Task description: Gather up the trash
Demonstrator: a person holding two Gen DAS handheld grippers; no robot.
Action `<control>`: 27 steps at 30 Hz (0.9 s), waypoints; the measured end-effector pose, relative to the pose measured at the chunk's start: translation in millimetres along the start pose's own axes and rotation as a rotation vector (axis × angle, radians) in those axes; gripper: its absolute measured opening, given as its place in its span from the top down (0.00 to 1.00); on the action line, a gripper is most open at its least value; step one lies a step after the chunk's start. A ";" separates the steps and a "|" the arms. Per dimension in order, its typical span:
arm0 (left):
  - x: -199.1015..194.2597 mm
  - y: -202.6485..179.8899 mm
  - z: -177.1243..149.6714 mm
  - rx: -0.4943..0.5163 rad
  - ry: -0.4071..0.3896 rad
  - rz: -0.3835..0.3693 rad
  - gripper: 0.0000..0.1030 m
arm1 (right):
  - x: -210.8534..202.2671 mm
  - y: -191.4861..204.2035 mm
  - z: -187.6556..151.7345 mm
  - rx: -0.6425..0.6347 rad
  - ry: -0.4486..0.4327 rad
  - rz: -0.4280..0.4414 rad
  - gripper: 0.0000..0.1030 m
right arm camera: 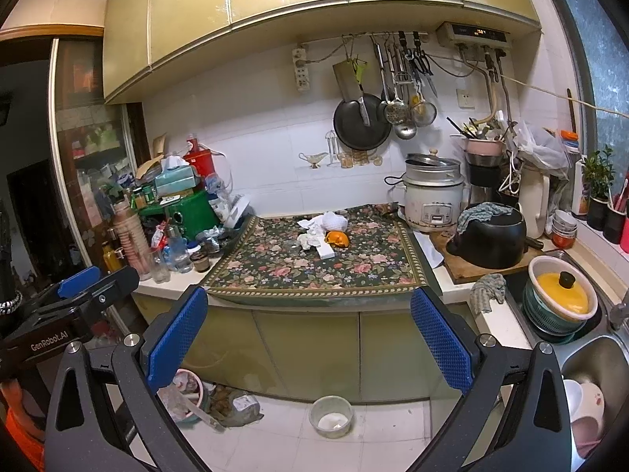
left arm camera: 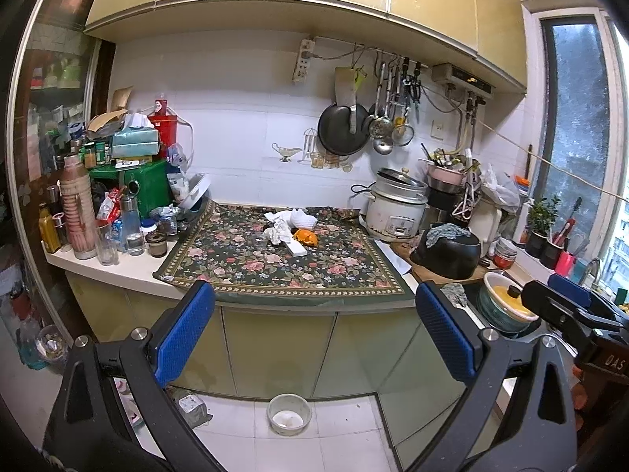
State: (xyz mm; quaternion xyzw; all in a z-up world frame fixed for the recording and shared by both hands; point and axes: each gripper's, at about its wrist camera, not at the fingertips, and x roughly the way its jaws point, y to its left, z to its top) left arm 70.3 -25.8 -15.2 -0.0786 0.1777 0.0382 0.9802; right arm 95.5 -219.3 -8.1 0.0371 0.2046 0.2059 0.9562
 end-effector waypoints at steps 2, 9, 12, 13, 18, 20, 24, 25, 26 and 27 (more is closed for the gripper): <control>10.9 -0.7 1.8 -0.007 0.014 0.012 0.00 | 6.4 -5.4 1.2 0.006 0.003 -0.005 0.00; 69.7 10.4 12.0 -0.033 0.050 0.062 0.00 | 42.3 -22.4 8.0 0.014 0.022 -0.015 0.00; 103.1 20.7 18.3 -0.044 0.061 0.072 0.00 | 65.8 -28.9 11.1 0.013 0.026 -0.036 0.00; 113.1 23.9 20.6 -0.046 0.060 0.075 0.00 | 72.5 -30.3 11.8 0.012 0.027 -0.042 0.00; 181.0 44.9 43.6 -0.038 0.064 0.081 0.00 | 128.5 -36.3 26.5 0.037 0.045 -0.089 0.00; 206.9 52.6 54.8 -0.027 0.064 0.092 0.00 | 147.6 -37.0 33.8 0.044 0.054 -0.100 0.00; 262.7 69.3 79.2 0.021 0.086 0.088 0.00 | 199.3 -35.6 53.6 0.051 0.076 -0.135 0.00; 275.1 72.3 83.3 0.029 0.093 0.083 0.00 | 210.2 -35.6 57.0 0.052 0.077 -0.148 0.00; 288.5 76.0 87.3 0.034 0.099 0.074 0.00 | 220.9 -35.7 59.1 0.055 0.081 -0.158 0.00; 303.9 80.6 91.2 0.033 0.105 0.064 0.00 | 231.5 -37.1 61.3 0.060 0.085 -0.165 0.00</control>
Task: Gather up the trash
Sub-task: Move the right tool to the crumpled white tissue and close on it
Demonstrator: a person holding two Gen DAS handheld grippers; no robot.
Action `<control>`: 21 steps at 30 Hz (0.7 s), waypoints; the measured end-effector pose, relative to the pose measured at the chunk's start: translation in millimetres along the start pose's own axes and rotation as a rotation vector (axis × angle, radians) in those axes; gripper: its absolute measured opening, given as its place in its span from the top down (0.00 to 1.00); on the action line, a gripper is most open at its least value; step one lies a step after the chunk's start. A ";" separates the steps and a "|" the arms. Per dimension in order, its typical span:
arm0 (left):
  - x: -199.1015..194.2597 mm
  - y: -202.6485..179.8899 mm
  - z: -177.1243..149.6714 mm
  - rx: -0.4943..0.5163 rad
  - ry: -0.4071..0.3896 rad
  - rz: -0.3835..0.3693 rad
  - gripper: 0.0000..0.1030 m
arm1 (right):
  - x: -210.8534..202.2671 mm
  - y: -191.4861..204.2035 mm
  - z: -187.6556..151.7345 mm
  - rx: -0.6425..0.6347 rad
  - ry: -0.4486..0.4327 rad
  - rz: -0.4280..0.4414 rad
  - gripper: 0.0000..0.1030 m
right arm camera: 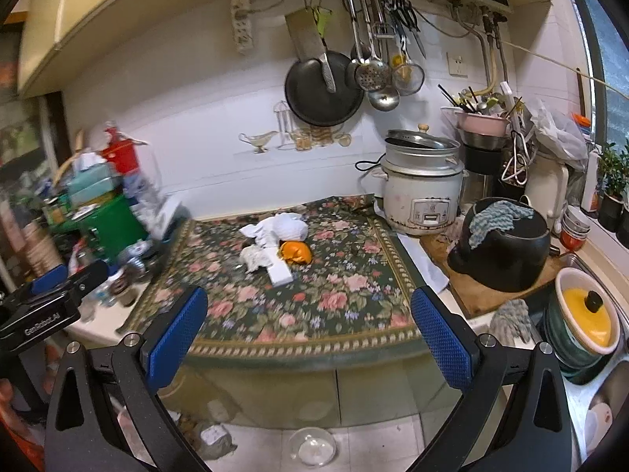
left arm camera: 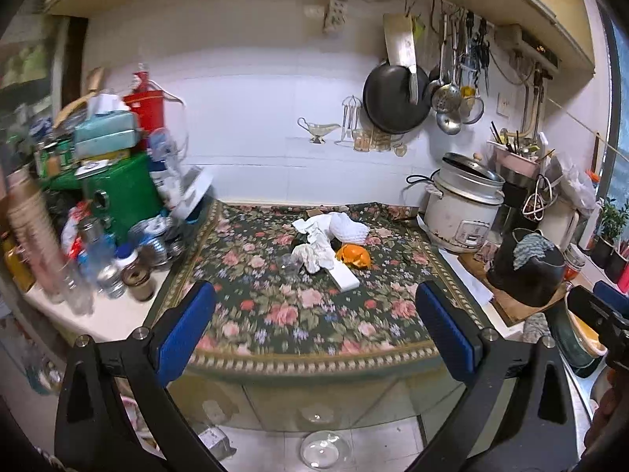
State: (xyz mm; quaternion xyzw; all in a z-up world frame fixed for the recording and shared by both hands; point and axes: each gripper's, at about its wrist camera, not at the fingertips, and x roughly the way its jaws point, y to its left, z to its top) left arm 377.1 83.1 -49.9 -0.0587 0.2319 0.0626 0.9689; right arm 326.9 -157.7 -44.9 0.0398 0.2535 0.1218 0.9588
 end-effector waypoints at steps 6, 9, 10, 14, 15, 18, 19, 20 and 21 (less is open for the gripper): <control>76.7 11.8 16.4 -0.017 0.068 -0.027 0.00 | 61.7 0.1 14.4 0.030 0.052 -0.031 0.00; 117.7 14.1 19.2 -0.027 0.122 -0.031 0.00 | 94.7 -4.0 22.6 0.040 0.094 -0.030 0.00; 132.7 14.5 19.1 -0.032 0.147 -0.032 0.00 | 105.7 -6.8 24.7 0.041 0.107 -0.032 0.00; 186.4 18.4 17.6 -0.069 0.234 -0.026 0.00 | 151.6 -14.1 32.6 0.033 0.154 -0.025 0.00; 197.7 18.5 16.8 -0.077 0.253 -0.021 0.00 | 165.8 -18.1 34.7 0.030 0.170 -0.014 0.00; 235.2 18.4 14.3 -0.114 0.316 -0.007 0.00 | 205.9 -27.2 39.4 0.020 0.219 0.026 0.00; 248.3 17.8 13.6 -0.131 0.336 0.009 0.00 | 220.7 -30.8 41.4 0.018 0.237 0.050 0.00; 258.3 17.6 12.9 -0.145 0.349 0.028 0.00 | 231.6 -31.5 43.0 0.017 0.250 0.067 0.01; 267.0 17.0 12.5 -0.155 0.357 0.046 0.00 | 248.1 -34.9 45.8 0.017 0.277 0.092 0.01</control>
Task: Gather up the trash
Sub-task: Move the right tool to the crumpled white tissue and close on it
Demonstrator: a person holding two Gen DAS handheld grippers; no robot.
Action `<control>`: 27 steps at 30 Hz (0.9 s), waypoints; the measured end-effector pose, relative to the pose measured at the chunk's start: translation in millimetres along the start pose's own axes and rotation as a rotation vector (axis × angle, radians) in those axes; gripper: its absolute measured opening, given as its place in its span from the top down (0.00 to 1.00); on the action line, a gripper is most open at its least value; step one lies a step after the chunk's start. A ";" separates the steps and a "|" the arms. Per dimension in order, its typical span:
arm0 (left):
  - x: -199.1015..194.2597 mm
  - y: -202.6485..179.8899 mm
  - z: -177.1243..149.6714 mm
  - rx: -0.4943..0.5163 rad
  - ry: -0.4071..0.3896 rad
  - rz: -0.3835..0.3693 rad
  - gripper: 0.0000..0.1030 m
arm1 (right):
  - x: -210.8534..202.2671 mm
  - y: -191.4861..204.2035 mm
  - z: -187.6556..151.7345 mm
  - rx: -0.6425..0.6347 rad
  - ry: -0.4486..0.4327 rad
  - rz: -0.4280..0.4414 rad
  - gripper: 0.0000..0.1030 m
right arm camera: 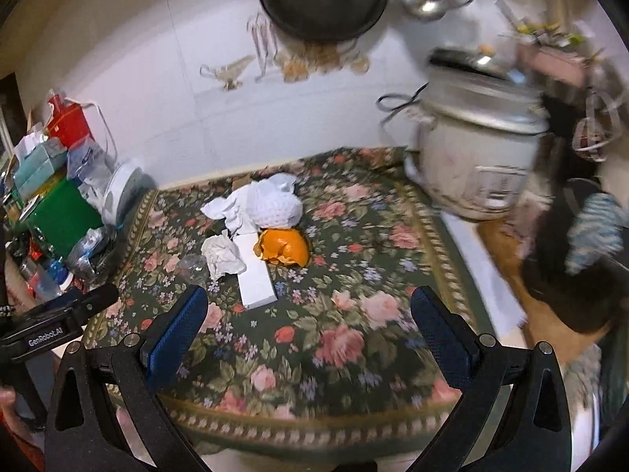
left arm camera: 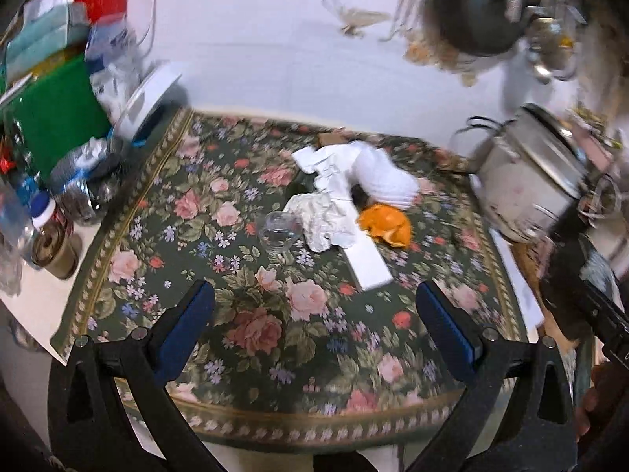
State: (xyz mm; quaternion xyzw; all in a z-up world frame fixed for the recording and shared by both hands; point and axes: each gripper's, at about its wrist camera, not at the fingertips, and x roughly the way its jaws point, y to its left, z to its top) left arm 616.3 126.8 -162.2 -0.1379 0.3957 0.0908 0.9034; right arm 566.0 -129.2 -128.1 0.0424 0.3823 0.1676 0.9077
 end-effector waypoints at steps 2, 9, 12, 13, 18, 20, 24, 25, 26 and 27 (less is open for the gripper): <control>22.3 -4.1 7.8 -0.023 0.011 0.033 0.00 | 22.6 -5.6 11.1 -0.008 0.043 0.035 0.01; 100.2 4.1 25.5 -0.094 0.089 0.150 0.08 | 109.2 -10.6 40.0 -0.062 0.205 0.160 0.10; 125.0 13.1 30.6 -0.123 0.112 0.152 0.15 | 142.0 1.2 44.4 -0.109 0.267 0.231 0.17; 132.5 16.1 32.5 -0.131 0.112 0.151 0.15 | 152.1 7.2 45.2 -0.128 0.283 0.254 0.20; 163.7 20.8 41.7 -0.143 0.122 0.112 0.22 | 184.4 27.9 46.1 -0.198 0.333 0.328 0.28; 177.1 23.0 43.7 -0.149 0.138 0.104 0.24 | 194.3 34.7 46.0 -0.219 0.344 0.349 0.31; 198.5 30.0 43.2 -0.169 0.168 0.097 0.34 | 211.4 44.4 46.5 -0.242 0.370 0.375 0.38; 201.0 32.8 42.8 -0.176 0.168 0.095 0.38 | 215.4 46.7 46.7 -0.244 0.377 0.383 0.40; 201.3 34.4 42.7 -0.179 0.163 0.087 0.39 | 218.8 48.7 47.0 -0.246 0.384 0.389 0.40; 200.8 36.5 42.3 -0.184 0.157 0.088 0.39 | 221.9 50.9 47.2 -0.248 0.387 0.396 0.40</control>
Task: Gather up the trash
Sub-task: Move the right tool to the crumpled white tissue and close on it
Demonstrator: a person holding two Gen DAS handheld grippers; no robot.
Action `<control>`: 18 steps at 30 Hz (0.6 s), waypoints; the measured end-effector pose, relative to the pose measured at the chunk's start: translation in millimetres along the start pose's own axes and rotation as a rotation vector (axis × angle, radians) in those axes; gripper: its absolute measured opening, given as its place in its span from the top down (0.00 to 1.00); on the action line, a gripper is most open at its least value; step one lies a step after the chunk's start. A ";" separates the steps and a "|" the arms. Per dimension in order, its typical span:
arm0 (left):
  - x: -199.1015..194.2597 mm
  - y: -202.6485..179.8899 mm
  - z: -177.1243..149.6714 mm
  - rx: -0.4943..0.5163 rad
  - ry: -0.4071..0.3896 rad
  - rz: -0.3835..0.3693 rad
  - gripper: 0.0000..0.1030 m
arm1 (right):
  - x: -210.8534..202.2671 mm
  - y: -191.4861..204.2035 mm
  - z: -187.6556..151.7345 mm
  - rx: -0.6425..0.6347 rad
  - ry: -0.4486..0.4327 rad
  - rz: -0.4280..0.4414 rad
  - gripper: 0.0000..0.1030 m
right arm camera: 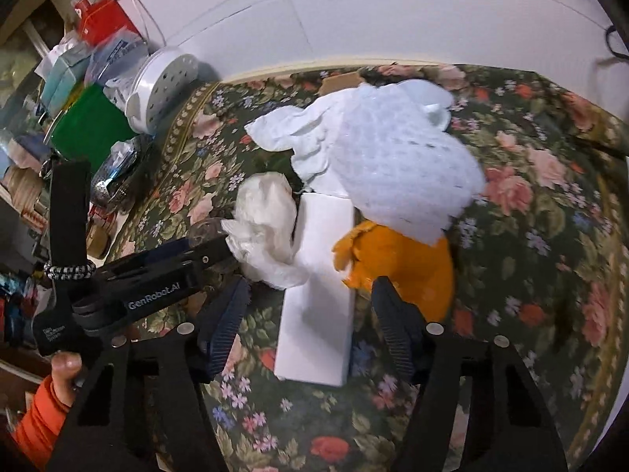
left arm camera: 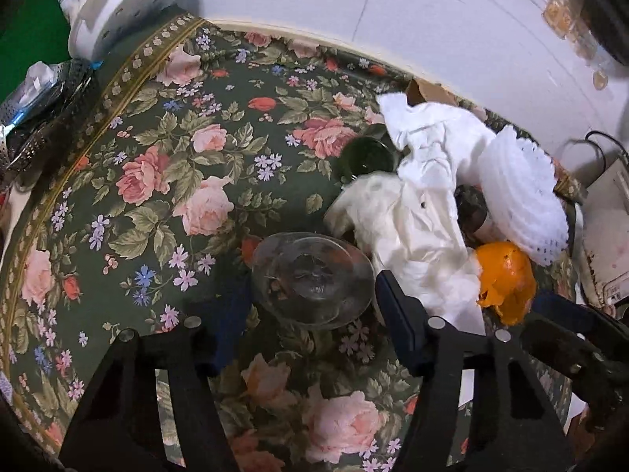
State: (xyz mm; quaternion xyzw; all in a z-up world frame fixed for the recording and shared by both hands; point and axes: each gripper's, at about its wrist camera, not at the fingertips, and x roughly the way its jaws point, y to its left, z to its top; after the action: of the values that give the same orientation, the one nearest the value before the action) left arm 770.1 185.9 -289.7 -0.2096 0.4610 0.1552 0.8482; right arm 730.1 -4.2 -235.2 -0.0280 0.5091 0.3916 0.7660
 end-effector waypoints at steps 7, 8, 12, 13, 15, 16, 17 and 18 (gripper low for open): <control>-24.1 17.2 -12.1 -0.008 -0.033 0.030 0.39 | 24.5 14.0 15.6 -0.029 0.014 0.033 0.40; -29.3 20.9 -14.9 -0.014 -0.037 0.033 0.39 | 29.5 15.1 18.4 -0.031 0.019 0.031 0.40; -50.4 32.8 -26.6 -0.041 -0.051 0.040 0.39 | 47.9 20.2 27.5 -0.044 0.038 0.019 0.41; -55.2 34.8 -29.4 -0.051 -0.052 0.038 0.39 | 51.6 21.8 28.4 -0.047 0.045 0.014 0.46; -61.3 37.2 -32.6 -0.063 -0.057 0.035 0.39 | 59.9 22.5 30.3 -0.058 0.072 0.026 0.55; -64.5 37.8 -33.9 -0.069 -0.062 0.036 0.39 | 62.3 22.5 30.9 -0.057 0.082 0.034 0.61; -66.6 37.8 -35.2 -0.073 -0.065 0.036 0.39 | 63.7 21.9 30.9 -0.053 0.092 0.048 0.64; -70.0 37.6 -36.2 -0.081 -0.071 0.034 0.39 | 63.0 21.4 30.5 -0.045 0.090 0.052 0.65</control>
State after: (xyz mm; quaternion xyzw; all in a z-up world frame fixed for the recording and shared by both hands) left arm 690.2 195.4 -256.1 -0.2305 0.4274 0.1956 0.8520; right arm 750.8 60.0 -263.5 -0.0495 0.5345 0.4212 0.7311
